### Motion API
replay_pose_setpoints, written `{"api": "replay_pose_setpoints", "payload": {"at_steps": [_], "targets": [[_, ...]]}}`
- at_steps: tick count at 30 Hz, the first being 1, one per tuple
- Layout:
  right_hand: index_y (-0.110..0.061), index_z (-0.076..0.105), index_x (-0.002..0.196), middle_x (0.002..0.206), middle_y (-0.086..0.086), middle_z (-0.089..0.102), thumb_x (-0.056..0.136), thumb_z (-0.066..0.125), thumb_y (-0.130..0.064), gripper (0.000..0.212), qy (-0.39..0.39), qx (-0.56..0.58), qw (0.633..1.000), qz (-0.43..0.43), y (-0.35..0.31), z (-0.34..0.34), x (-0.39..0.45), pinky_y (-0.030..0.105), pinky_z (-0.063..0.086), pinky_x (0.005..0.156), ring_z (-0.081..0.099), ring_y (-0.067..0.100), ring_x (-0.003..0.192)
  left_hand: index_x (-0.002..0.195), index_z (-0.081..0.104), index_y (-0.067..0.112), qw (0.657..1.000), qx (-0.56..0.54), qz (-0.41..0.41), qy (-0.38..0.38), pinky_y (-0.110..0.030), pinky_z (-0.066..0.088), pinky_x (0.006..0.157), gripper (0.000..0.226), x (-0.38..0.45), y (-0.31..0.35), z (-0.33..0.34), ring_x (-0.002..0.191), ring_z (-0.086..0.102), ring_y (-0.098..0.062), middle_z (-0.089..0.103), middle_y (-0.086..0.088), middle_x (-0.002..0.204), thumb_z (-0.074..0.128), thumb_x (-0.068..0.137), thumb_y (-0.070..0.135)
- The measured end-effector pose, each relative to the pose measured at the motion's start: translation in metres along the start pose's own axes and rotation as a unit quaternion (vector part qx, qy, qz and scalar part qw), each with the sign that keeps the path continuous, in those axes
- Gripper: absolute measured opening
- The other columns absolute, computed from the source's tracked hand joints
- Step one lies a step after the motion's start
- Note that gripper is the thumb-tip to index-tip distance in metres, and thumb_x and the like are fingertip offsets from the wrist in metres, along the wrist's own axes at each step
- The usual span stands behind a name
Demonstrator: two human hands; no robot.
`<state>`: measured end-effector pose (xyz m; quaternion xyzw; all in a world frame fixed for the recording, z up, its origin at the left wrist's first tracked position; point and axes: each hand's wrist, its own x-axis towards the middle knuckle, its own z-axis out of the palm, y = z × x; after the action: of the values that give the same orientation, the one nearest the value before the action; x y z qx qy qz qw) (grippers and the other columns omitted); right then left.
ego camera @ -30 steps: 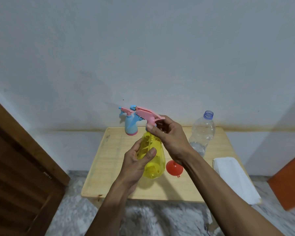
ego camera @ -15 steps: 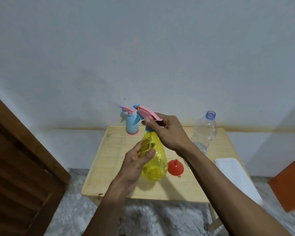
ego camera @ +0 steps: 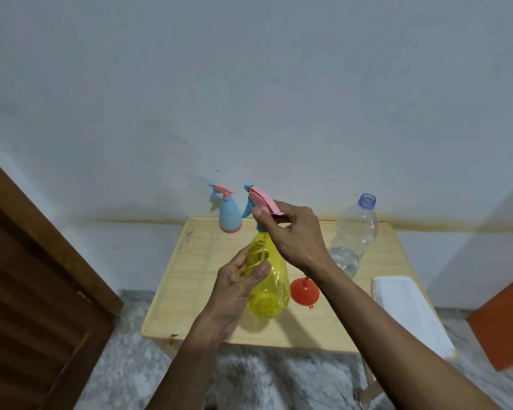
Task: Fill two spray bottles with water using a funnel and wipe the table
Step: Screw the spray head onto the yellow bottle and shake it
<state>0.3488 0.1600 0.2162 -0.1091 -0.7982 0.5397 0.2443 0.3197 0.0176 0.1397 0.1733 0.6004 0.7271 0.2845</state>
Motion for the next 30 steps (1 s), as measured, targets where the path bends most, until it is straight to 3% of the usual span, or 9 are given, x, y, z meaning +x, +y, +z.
{"api": "replay_pose_setpoints", "payload": {"at_steps": [6, 8, 12, 14, 17, 20, 25, 28, 30], "targets": [[-0.034, 0.061, 0.135, 0.121, -0.016, 0.069, 0.091, 0.064, -0.051, 0.047, -0.01, 0.04, 0.999, 0.024, 0.014, 0.007, -0.009, 0.037, 0.056, 0.093, 0.066, 0.007, 0.106, 0.134, 0.058, 0.018, 1.0, -0.016, -0.021, -0.006, -0.044, 0.047, 0.107, 0.074, -0.009, -0.005, 0.001, 0.123, 0.062, -0.026, 0.068, -0.008, 0.13, 0.087, 0.07, 0.039], [-0.035, 0.06, 0.135, 0.117, -0.016, 0.07, 0.092, 0.062, -0.051, 0.046, -0.02, 0.06, 0.997, 0.041, 0.018, 0.01, -0.014, 0.039, 0.056, 0.094, 0.066, 0.008, 0.104, 0.13, 0.058, 0.014, 0.999, -0.03, -0.032, 0.005, -0.047, 0.048, 0.104, 0.066, -0.014, -0.008, 0.003, 0.12, 0.062, -0.029, 0.068, -0.012, 0.127, 0.083, 0.071, 0.031], [-0.028, 0.067, 0.127, 0.095, -0.017, 0.067, 0.1, 0.058, -0.043, 0.033, 0.01, 0.068, 0.996, 0.062, 0.024, 0.015, -0.027, 0.029, 0.049, 0.078, 0.06, 0.004, 0.083, 0.128, 0.058, 0.009, 0.998, -0.039, -0.053, 0.004, -0.05, 0.048, 0.104, 0.061, -0.026, -0.016, 0.008, 0.118, 0.062, -0.03, 0.066, -0.019, 0.129, 0.08, 0.074, 0.027], [-0.028, 0.067, 0.127, 0.092, -0.014, 0.067, 0.101, 0.055, -0.045, 0.033, 0.028, 0.073, 0.994, 0.074, 0.025, 0.016, -0.036, 0.027, 0.047, 0.076, 0.056, 0.004, 0.078, 0.128, 0.059, 0.01, 0.998, -0.037, -0.058, -0.001, -0.048, 0.049, 0.103, 0.053, -0.032, -0.02, 0.01, 0.117, 0.063, -0.028, 0.066, -0.019, 0.13, 0.078, 0.08, 0.022], [-0.03, 0.068, 0.119, 0.092, -0.004, 0.068, 0.1, 0.053, -0.05, 0.031, 0.032, 0.072, 0.993, 0.093, 0.022, 0.015, -0.047, 0.033, 0.048, 0.076, 0.055, 0.009, 0.076, 0.131, 0.059, 0.01, 0.997, -0.029, -0.063, -0.018, -0.047, 0.049, 0.104, 0.047, -0.043, -0.024, 0.01, 0.12, 0.062, -0.03, 0.065, -0.018, 0.131, 0.071, 0.086, 0.017], [-0.029, 0.068, 0.106, 0.09, -0.001, 0.069, 0.099, 0.054, -0.05, 0.026, 0.039, 0.061, 0.993, 0.098, 0.015, 0.012, -0.058, 0.037, 0.05, 0.077, 0.058, 0.013, 0.075, 0.133, 0.059, 0.012, 0.997, -0.019, -0.063, -0.038, -0.049, 0.047, 0.108, 0.056, -0.055, -0.021, 0.009, 0.127, 0.059, -0.034, 0.065, -0.016, 0.132, 0.077, 0.083, 0.027], [-0.024, 0.065, 0.094, 0.091, 0.002, 0.072, 0.097, 0.054, -0.051, 0.03, 0.101, 0.063, 0.987, 0.106, -0.005, 0.019, -0.085, 0.047, 0.053, 0.083, 0.066, 0.023, 0.089, 0.134, 0.06, 0.011, 0.997, -0.008, -0.058, -0.052, -0.047, 0.049, 0.105, 0.06, -0.082, -0.016, 0.003, 0.124, 0.061, -0.032, 0.067, -0.017, 0.13, 0.078, 0.081, 0.029], [-0.014, 0.064, 0.088, 0.088, 0.011, 0.069, 0.094, 0.05, -0.059, 0.047, 0.124, 0.05, 0.985, 0.107, -0.019, 0.033, -0.113, 0.05, 0.053, 0.078, 0.064, 0.032, 0.086, 0.135, 0.06, 0.009, 0.997, -0.011, -0.06, -0.054, -0.039, 0.054, 0.098, 0.051, -0.11, -0.014, -0.007, 0.12, 0.063, -0.029, 0.067, -0.017, 0.129, 0.075, 0.087, 0.019], [-0.009, 0.065, 0.089, 0.09, 0.015, 0.069, 0.097, 0.05, -0.056, 0.049, 0.125, 0.055, 0.985, 0.107, -0.027, 0.043, -0.134, 0.045, 0.052, 0.069, 0.065, 0.034, 0.086, 0.133, 0.061, 0.007, 0.996, -0.019, -0.059, -0.058, -0.034, 0.055, 0.094, 0.051, -0.132, -0.015, -0.016, 0.118, 0.064, -0.028, 0.067, -0.019, 0.128, 0.076, 0.085, 0.016]]}}
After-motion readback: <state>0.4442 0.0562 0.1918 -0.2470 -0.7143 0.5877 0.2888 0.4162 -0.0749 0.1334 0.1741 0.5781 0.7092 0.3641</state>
